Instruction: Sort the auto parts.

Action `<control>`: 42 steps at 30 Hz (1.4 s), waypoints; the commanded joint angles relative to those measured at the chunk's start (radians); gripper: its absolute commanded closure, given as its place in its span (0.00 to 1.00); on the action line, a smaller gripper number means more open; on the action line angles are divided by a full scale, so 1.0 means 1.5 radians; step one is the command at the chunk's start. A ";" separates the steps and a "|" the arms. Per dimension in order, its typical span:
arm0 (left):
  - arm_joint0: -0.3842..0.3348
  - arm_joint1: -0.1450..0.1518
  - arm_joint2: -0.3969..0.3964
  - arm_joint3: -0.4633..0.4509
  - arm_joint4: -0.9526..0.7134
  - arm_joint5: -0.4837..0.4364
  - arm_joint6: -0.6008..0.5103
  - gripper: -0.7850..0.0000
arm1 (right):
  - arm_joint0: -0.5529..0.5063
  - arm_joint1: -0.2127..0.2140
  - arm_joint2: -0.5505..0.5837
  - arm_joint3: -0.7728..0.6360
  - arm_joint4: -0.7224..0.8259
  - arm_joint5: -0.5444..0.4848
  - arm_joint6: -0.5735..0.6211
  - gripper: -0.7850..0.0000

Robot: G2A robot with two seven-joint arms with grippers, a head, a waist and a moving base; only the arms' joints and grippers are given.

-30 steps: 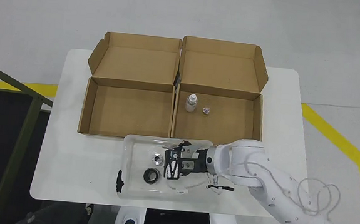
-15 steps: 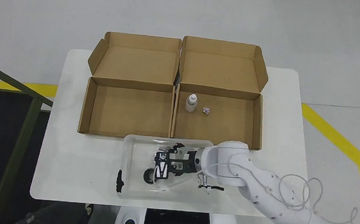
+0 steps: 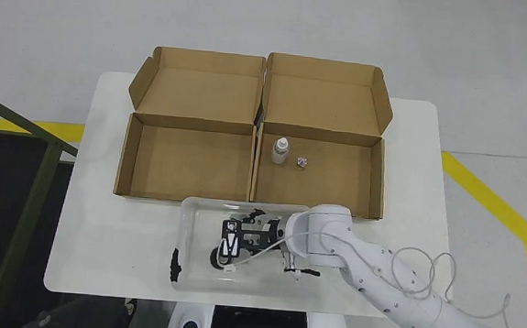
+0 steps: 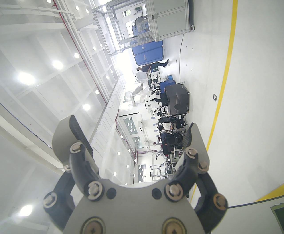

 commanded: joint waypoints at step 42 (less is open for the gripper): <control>0.000 0.000 0.000 0.000 0.000 0.000 0.000 0.00 | 0.018 -0.041 -0.010 0.047 -0.008 -0.033 -0.053 1.00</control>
